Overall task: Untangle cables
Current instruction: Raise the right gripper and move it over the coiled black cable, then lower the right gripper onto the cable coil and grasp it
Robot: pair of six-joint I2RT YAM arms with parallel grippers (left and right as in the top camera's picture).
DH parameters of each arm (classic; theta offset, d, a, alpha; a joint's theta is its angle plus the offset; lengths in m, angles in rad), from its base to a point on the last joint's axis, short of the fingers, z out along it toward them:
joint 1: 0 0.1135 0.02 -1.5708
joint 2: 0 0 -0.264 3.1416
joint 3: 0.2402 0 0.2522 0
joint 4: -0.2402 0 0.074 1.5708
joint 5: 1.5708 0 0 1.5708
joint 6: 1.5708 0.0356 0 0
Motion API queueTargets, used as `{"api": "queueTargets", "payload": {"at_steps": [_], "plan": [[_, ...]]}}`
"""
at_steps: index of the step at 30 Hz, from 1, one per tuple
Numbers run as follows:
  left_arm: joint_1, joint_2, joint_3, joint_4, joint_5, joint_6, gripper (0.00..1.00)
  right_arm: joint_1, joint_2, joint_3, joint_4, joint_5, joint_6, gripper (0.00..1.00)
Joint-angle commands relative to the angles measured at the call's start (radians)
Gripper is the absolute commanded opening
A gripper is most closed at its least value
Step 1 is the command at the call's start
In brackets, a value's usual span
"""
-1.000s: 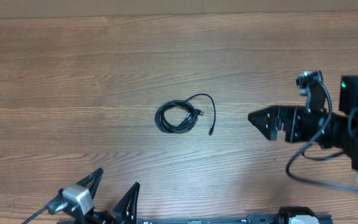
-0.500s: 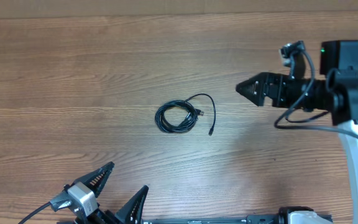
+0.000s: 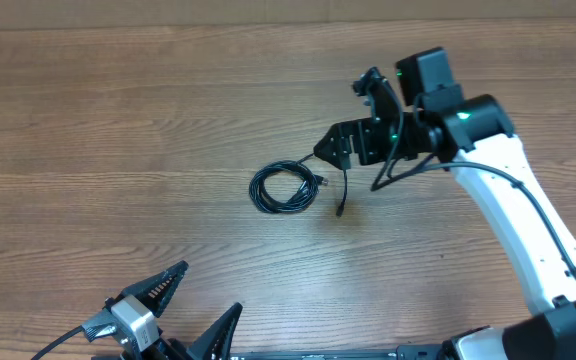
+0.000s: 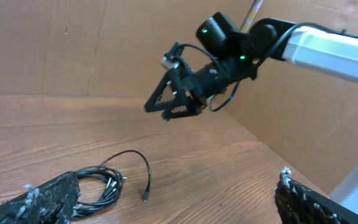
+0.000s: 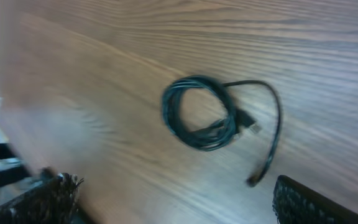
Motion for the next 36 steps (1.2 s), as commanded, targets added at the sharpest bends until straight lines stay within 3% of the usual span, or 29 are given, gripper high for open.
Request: {"api": "queueTargets", "payload": {"at_steps": [1, 14, 20, 25, 33, 36], "plan": [[-0.002, 0.012, 0.000, 0.003, 0.016, -0.007, 1.00, 0.011, 0.040, 0.012, 0.032, 0.148, 0.029, 1.00], [-0.002, 0.012, 0.000, 0.004, 0.012, -0.006, 1.00, 0.013, 0.271, 0.009, 0.206, 0.238, 0.301, 1.00], [-0.002, 0.012, 0.000, 0.010, 0.012, -0.006, 1.00, 0.016, 0.355, 0.008, 0.212, 0.226, 0.372, 0.92], [-0.002, 0.012, 0.000, 0.043, 0.012, -0.006, 1.00, 0.046, 0.400, 0.008, 0.206, 0.163, 0.371, 0.86], [-0.002, 0.012, 0.000, 0.051, 0.013, -0.007, 1.00, 0.123, 0.405, 0.008, 0.229, 0.193, 0.362, 0.86], [-0.002, 0.012, 0.000, 0.051, 0.014, -0.007, 0.99, 0.129, 0.405, 0.008, 0.243, 0.196, 0.265, 0.86]]}}
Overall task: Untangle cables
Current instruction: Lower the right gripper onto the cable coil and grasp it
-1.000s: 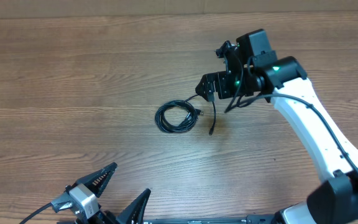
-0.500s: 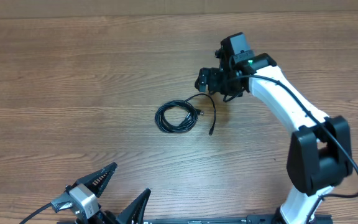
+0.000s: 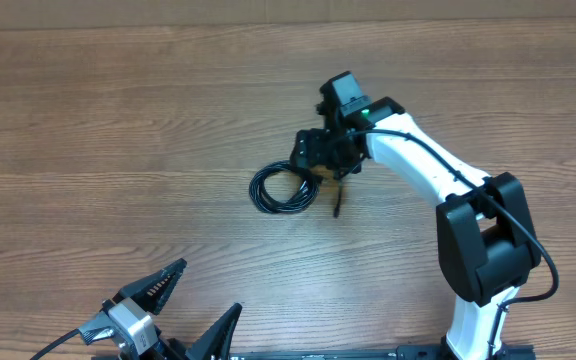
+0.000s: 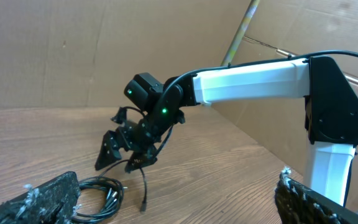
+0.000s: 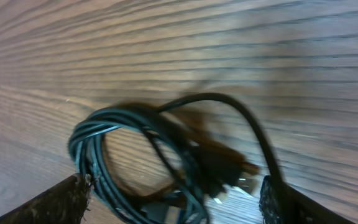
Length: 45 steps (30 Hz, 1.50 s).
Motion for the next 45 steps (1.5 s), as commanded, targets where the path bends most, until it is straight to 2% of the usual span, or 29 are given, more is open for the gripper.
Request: {"api": "queueTargets", "payload": {"at_steps": [1, 5, 9, 15, 21, 27, 34, 45], "plan": [[-0.002, 0.012, 0.000, 0.006, 0.014, -0.007, 1.00, -0.002, 0.002, 0.009, 0.011, 0.013, -0.135, 0.87], [-0.002, 0.012, 0.000, 0.006, 0.014, -0.007, 1.00, -0.003, 0.002, 0.009, -0.021, 0.039, -0.431, 0.88], [-0.002, 0.012, 0.000, 0.006, 0.014, -0.007, 1.00, -0.011, 0.002, 0.010, -0.020, 0.240, -0.504, 0.88], [-0.002, 0.012, 0.000, 0.006, 0.014, -0.007, 1.00, -0.012, 0.001, 0.034, -0.016, 0.364, -0.643, 0.91], [-0.002, 0.012, 0.000, 0.006, 0.013, -0.007, 1.00, -0.008, 0.001, 0.135, -0.056, 0.386, -0.644, 0.92], [-0.002, 0.012, 0.000, 0.006, 0.014, -0.007, 1.00, 0.018, -0.001, 0.225, -0.170, 0.241, -0.607, 0.89], [-0.002, 0.012, 0.000, 0.002, 0.015, -0.015, 1.00, 0.031, -0.001, 0.226, -0.272, -0.011, -0.523, 0.85], [-0.002, 0.012, 0.000, -0.001, 0.034, -0.026, 1.00, 0.083, -0.001, 0.139, -0.272, -0.024, -0.486, 0.86]]}}
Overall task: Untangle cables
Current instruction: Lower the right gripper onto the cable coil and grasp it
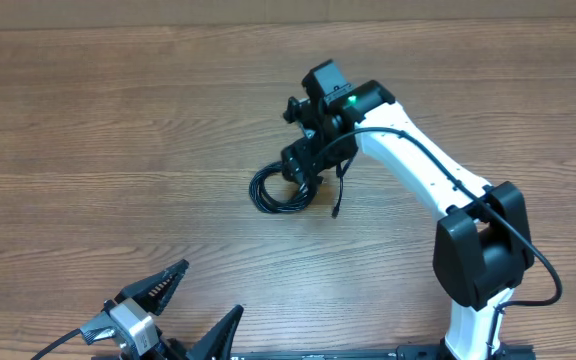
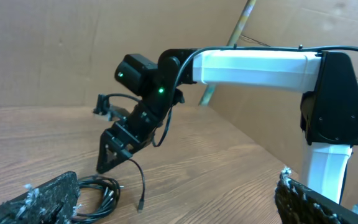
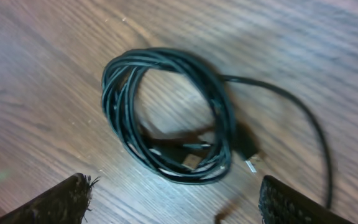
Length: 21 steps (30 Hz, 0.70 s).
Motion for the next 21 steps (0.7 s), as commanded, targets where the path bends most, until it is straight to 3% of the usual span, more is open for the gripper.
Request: {"api": "queueTargets", "payload": {"at_steps": [1, 19, 21], "plan": [[-0.002, 0.012, 0.000, 0.001, 0.017, -0.019, 1.00, 0.021, -0.001, -0.055, 0.019, -0.017, 0.013, 0.86], [-0.002, 0.012, 0.000, 0.002, 0.023, -0.018, 1.00, 0.019, -0.001, -0.262, 0.290, 0.025, 0.077, 0.84], [-0.002, 0.012, 0.000, 0.002, 0.023, -0.018, 1.00, 0.019, 0.000, -0.280, 0.326, 0.025, 0.080, 0.71]]}}
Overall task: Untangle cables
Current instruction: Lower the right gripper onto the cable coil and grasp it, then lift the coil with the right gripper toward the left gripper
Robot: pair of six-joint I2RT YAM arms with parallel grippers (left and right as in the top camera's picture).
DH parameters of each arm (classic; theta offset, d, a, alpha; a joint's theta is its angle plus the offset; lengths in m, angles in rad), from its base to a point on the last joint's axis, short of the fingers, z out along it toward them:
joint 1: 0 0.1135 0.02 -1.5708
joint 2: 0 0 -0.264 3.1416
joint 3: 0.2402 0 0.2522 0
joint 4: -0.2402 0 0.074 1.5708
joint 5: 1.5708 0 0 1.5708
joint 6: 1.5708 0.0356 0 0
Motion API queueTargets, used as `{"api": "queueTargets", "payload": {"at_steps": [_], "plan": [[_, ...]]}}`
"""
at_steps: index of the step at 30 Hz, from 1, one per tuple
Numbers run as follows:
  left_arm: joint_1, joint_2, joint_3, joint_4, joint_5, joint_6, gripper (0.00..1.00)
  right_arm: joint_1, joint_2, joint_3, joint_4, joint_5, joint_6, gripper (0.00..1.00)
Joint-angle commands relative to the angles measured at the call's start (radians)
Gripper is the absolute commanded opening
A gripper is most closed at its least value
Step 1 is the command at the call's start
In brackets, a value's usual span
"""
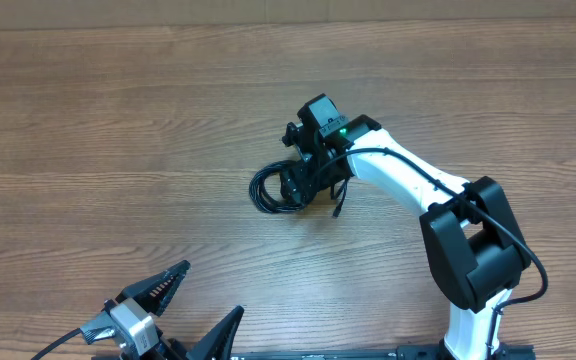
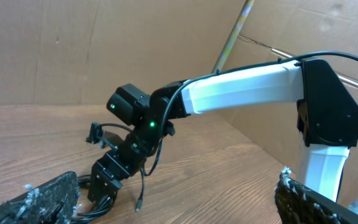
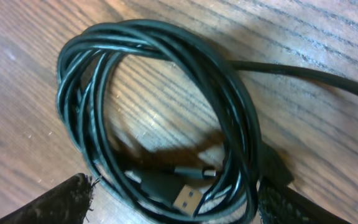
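A black cable (image 1: 260, 194) lies coiled in a ring at the table's middle, and its loose end (image 1: 336, 208) trails to the right. In the right wrist view the coil (image 3: 229, 81) fills the frame, with a USB plug (image 3: 182, 199) lying inside the ring. My right gripper (image 3: 173, 208) is low over the coil's right part (image 1: 302, 186), open, one finger on each side of the bundled strands. My left gripper (image 1: 211, 292) stands open at the front left, far from the cable. The left wrist view shows the right gripper (image 2: 109, 180) down on the coil.
The wooden table (image 1: 118, 120) stretches all round the coil. A cardboard wall (image 2: 73, 43) stands at the back in the left wrist view. The white right arm (image 1: 408, 185) reaches in from the front right.
My right gripper has come down closer onto the coil, which now fills its wrist view. It remains open. The coil and the left arm have not moved.
My right gripper first hung high to the right of the coil. It was then at the coil's right edge, later above the ring looking down on it. Now it sits low over the strands, open. The left gripper stayed put throughout.
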Motion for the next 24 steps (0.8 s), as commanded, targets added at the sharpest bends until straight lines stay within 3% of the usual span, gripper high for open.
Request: {"api": "queueTargets", "payload": {"at_steps": [1, 2, 3, 4, 6, 20, 24], "plan": [[-0.002, 0.012, 0.000, 0.002, 0.018, -0.010, 0.99, -0.003, -0.001, -0.035, 0.042, 0.007, 0.026, 0.52], [-0.002, 0.012, 0.000, 0.004, 0.018, -0.010, 1.00, -0.003, -0.001, -0.039, 0.052, 0.008, 0.040, 0.34], [-0.002, 0.012, 0.000, 0.006, 0.018, -0.010, 1.00, -0.003, -0.001, -0.044, 0.063, 0.014, 0.054, 0.27], [-0.002, 0.012, 0.000, 0.009, 0.018, -0.010, 1.00, -0.003, -0.001, -0.048, 0.073, 0.026, 0.069, 0.26], [-0.002, 0.012, 0.000, 0.014, 0.018, -0.010, 0.99, -0.003, -0.001, -0.054, 0.085, 0.045, 0.091, 0.04], [-0.002, 0.012, -0.003, 0.018, -0.001, 0.007, 1.00, -0.003, -0.056, 0.093, 0.051, 0.074, 0.095, 0.04], [-0.002, 0.012, -0.025, -0.007, -0.016, 0.088, 1.00, -0.003, -0.121, 0.157, -0.006, 0.074, 0.095, 0.04]]}}
